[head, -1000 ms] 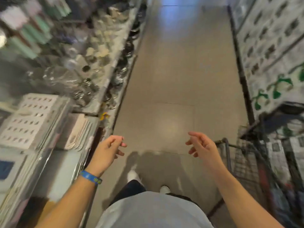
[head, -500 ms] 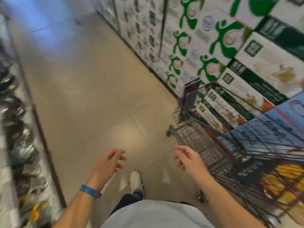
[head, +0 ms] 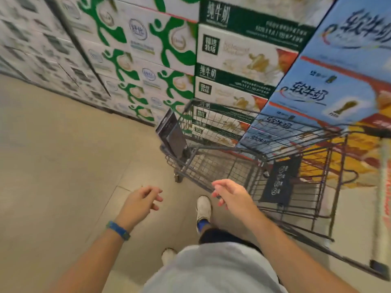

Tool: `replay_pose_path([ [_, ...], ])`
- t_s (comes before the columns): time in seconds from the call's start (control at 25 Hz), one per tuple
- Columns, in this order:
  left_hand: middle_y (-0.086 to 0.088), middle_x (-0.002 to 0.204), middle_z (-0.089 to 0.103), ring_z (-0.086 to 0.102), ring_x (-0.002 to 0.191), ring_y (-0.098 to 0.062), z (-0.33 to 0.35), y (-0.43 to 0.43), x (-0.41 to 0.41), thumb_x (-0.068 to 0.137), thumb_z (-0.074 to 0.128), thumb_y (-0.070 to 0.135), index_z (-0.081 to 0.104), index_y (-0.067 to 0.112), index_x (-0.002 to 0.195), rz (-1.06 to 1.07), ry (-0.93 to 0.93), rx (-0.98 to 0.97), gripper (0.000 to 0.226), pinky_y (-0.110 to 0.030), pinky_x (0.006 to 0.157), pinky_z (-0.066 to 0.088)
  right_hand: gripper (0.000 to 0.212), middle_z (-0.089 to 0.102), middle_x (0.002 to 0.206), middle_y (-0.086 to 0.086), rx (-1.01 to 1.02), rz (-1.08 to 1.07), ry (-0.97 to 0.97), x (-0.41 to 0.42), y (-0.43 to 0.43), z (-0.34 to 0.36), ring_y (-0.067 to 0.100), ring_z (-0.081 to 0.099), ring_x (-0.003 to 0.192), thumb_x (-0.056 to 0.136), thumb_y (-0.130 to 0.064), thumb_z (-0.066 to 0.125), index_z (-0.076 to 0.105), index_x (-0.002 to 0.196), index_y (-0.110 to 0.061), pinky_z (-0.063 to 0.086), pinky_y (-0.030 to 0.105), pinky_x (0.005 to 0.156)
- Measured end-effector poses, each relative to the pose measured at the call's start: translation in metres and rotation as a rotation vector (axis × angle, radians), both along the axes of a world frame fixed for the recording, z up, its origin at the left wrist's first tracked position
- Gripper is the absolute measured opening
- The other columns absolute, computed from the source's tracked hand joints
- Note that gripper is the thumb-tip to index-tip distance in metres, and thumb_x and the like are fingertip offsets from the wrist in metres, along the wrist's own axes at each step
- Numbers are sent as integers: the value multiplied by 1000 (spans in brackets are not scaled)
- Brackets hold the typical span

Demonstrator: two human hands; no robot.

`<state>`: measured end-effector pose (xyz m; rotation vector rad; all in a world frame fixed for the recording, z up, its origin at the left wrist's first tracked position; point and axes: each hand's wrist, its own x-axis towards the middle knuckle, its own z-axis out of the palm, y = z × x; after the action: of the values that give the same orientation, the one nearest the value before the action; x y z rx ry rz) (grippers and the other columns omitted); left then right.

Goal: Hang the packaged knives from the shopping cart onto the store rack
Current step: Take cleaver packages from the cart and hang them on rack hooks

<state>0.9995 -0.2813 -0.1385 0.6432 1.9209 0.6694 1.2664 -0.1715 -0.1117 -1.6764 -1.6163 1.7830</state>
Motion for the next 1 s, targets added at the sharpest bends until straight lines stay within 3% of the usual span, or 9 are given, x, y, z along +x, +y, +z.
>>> replay_pose_path([
  [0.12, 2, 83, 73, 67, 63, -9, -19, 46, -6, 98, 55, 28, 68, 25, 85, -66, 138, -84, 19, -20, 53, 48, 13, 76, 89, -14, -52, -1, -6, -1, 48, -9, 0, 65, 61, 103, -36, 56, 69, 102, -40, 47, 15, 55],
  [0.24, -7, 96, 71, 68, 81, -22, -33, 94, -30, 96, 59, 31, 67, 21, 102, -13, 213, -148, 14, -35, 73, 57, 14, 75, 89, -17, -69, 40, 6, -11, 88, -16, -2, 64, 62, 104, -40, 54, 67, 109, -40, 47, 13, 56],
  [0.36, -12, 115, 67, 64, 95, -29, -48, 138, -52, 92, 66, 36, 58, 17, 126, 80, 257, -205, 40, -40, 85, 55, 16, 73, 96, -16, -81, 111, -39, -23, 116, -20, -5, 64, 63, 105, -43, 51, 64, 114, -40, 47, 19, 64],
  [0.44, -11, 128, 61, 59, 96, -25, -57, 160, -59, 88, 71, 43, 51, 18, 136, 126, 242, -214, 58, -33, 81, 48, 17, 72, 96, -17, -109, 129, -59, -31, 126, -23, -6, 63, 62, 105, -45, 51, 64, 115, -39, 46, 19, 61],
  [0.56, -3, 129, 58, 55, 99, -21, -77, 183, -69, 82, 72, 55, 49, 19, 138, 90, 250, -193, 71, -28, 77, 44, 12, 72, 88, -24, -125, 80, -130, -41, 139, -31, -6, 65, 62, 103, -47, 53, 64, 107, -44, 48, 19, 59],
  [0.72, -13, 109, 67, 61, 103, -32, -98, 209, -76, 84, 65, 62, 57, 2, 124, 71, 339, -190, 72, -39, 87, 46, 10, 71, 87, -26, -139, -63, -156, -47, 132, -42, -7, 66, 66, 102, -50, 51, 61, 105, -46, 49, 25, 66],
  [0.8, -7, 69, 59, 58, 72, -27, -99, 216, -81, 85, 66, 59, 66, 1, 89, 70, 356, -195, 58, -37, 73, 45, 11, 72, 88, -23, -194, -128, -152, -50, 116, -46, -6, 66, 63, 103, -47, 52, 61, 110, -43, 46, 22, 63],
  [0.88, -2, 46, 38, 40, 47, -21, -98, 224, -82, 85, 65, 59, 44, 11, 51, 6, 354, -204, 63, -33, 56, 37, 7, 71, 91, -22, -223, -182, -130, -48, 100, -48, -6, 66, 63, 103, -45, 53, 59, 107, -45, 47, 17, 60],
  [1.0, -4, 42, 39, 40, 42, -24, -87, 236, -71, 91, 56, 61, 39, 10, 45, -138, 412, -177, 70, -30, 46, 32, 6, 69, 94, -21, -208, -267, -139, -41, 82, -48, -8, 65, 66, 103, -40, 55, 57, 107, -45, 46, 7, 50],
])
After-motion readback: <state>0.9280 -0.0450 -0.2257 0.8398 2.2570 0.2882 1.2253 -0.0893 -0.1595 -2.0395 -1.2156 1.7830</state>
